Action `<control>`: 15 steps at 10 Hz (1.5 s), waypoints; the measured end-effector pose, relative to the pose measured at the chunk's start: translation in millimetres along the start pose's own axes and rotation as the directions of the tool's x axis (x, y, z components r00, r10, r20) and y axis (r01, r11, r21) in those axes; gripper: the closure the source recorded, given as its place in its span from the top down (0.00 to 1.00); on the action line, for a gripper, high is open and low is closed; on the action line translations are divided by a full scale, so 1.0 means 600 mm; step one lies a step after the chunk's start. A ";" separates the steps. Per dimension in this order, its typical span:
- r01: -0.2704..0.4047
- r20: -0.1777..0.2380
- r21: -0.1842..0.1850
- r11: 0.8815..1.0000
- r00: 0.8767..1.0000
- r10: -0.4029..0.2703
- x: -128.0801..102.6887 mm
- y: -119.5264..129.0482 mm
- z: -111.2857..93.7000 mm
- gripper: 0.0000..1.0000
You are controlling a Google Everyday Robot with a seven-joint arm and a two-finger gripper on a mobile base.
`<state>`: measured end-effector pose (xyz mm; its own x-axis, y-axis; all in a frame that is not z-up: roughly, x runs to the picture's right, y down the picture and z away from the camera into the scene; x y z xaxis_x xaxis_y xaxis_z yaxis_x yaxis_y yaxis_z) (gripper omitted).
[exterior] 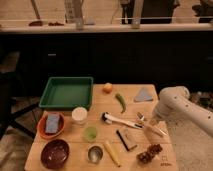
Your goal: Place fork in paper cup
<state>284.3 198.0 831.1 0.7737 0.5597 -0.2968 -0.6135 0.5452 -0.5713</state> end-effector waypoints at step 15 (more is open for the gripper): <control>0.213 0.064 0.054 0.976 0.974 -0.216 -0.133 0.044 -0.099 0.00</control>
<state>215.6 130.6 794.2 0.8762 0.4676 -0.1166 -0.4425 0.6849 -0.5788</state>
